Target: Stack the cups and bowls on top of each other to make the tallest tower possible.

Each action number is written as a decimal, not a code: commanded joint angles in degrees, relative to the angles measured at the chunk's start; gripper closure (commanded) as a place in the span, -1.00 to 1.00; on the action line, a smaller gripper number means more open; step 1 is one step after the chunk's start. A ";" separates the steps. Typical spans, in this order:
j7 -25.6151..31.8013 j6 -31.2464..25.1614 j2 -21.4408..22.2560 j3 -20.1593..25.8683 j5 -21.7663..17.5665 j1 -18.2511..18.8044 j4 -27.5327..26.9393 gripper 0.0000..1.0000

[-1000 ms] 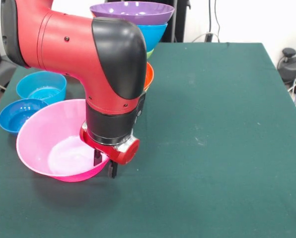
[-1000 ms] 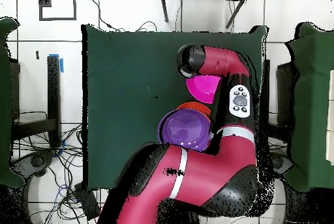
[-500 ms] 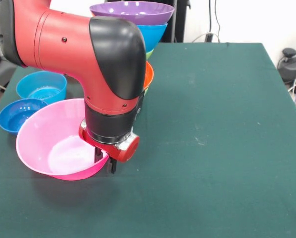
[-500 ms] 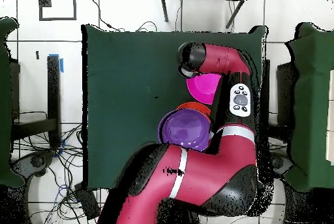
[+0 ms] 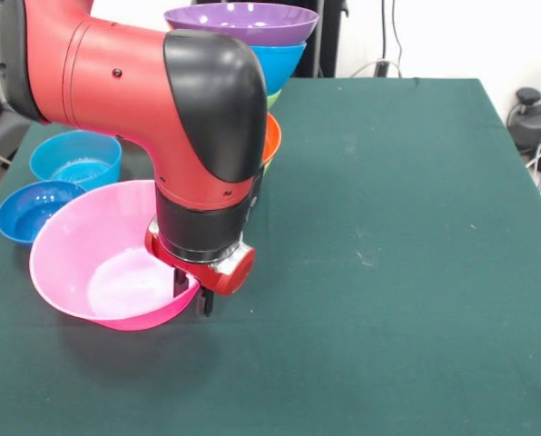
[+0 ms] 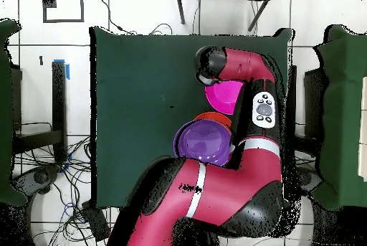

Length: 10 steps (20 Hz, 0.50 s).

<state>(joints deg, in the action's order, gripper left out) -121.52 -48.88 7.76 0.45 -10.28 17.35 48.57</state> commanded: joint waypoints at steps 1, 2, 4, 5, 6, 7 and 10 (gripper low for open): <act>17.28 -11.39 -5.40 6.07 -3.56 -0.06 -3.08 1.00; 17.36 -12.58 -5.90 6.03 -3.65 -0.24 -4.67 1.00; 17.56 -14.50 -6.88 6.01 -3.84 -0.51 -7.51 1.00; 17.57 -14.70 -7.14 6.02 -3.91 -0.54 -8.08 1.00; 17.59 -14.94 -7.48 6.05 -3.95 -0.58 -8.77 1.00; 17.75 -15.58 -7.88 6.05 -4.03 -0.67 -9.91 1.00; 18.16 -17.55 -8.33 5.87 -4.03 -0.95 -12.19 1.00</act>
<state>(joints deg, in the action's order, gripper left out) -120.90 -59.61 4.26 0.45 -10.30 17.23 39.94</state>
